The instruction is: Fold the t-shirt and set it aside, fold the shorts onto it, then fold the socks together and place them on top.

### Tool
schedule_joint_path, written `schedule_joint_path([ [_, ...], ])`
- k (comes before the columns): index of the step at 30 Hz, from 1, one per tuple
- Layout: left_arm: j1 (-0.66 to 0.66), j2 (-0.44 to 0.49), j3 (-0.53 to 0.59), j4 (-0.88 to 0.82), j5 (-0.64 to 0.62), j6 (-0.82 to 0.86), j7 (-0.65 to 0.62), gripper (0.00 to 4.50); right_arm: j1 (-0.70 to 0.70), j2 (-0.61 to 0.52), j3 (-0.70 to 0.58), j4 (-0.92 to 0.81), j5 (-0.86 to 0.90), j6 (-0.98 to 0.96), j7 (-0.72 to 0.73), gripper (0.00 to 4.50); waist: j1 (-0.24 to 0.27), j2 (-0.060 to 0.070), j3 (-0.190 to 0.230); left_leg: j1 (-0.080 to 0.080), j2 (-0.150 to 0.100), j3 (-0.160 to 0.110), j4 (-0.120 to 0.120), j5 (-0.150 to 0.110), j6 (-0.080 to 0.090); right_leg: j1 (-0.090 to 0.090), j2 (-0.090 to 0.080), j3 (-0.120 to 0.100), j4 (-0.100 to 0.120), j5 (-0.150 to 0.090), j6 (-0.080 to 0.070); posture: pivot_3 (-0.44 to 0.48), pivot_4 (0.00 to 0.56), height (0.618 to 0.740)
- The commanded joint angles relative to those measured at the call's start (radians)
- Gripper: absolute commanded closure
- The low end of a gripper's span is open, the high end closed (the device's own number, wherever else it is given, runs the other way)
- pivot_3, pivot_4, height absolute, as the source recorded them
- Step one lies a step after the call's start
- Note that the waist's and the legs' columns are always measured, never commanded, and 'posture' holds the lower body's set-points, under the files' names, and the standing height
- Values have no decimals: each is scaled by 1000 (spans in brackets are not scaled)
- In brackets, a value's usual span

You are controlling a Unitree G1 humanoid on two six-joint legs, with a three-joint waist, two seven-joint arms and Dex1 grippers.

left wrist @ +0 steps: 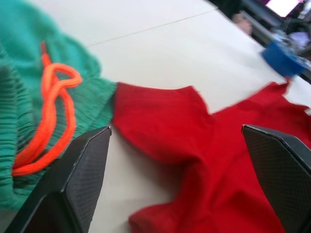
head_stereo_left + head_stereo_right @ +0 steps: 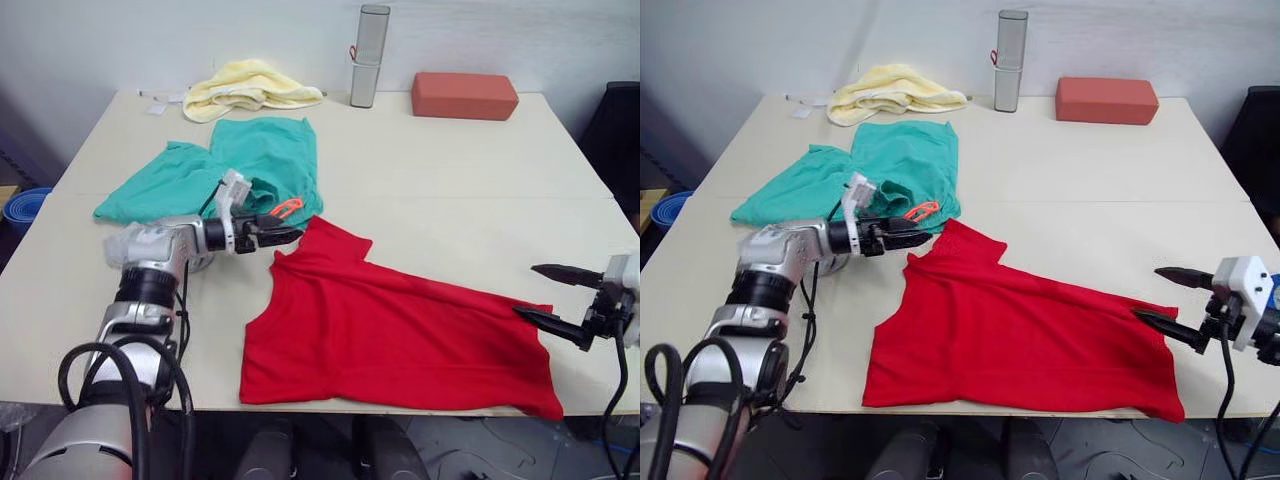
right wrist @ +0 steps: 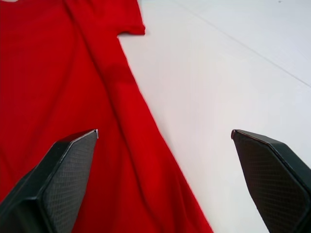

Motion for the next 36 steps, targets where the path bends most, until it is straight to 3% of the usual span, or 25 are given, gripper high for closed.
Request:
schedule_joint_path([
  [1,-84,-29,-9,99,23,96,47,0,-43,22,-25,-27,-6,35,-15,15,2,0,0,0,0,0,0,0,0,0,0,0,0,0,0,0,150,740],
  [9,-199,-120,6,322,74,48,119,0,-69,64,-32,-65,-38,73,-14,15,11,0,0,-2,-1,2,0,0,-1,-4,0,1,1,0,0,0,150,740],
  [17,-231,-176,22,412,109,-42,113,0,-32,81,-60,-106,-44,91,-16,15,15,-1,0,-2,-2,3,1,0,-1,-4,-1,0,1,0,1,0,150,740],
  [20,-231,-197,43,437,108,-102,128,615,-20,91,-68,-123,-47,99,-20,0,14,-1,0,-2,-2,3,0,0,-1,-4,0,0,1,0,1,0,150,740],
  [32,-174,-213,70,434,122,-289,124,4423,21,117,-91,-177,-39,119,-36,0,12,-1,0,-3,-2,7,0,1,-1,-8,0,0,2,1,1,0,150,740],
  [36,-138,-197,102,393,103,-435,56,4470,36,130,-109,-210,-15,147,-44,0,12,-1,0,-3,-1,8,0,0,-1,-9,0,0,2,1,1,0,150,740],
])
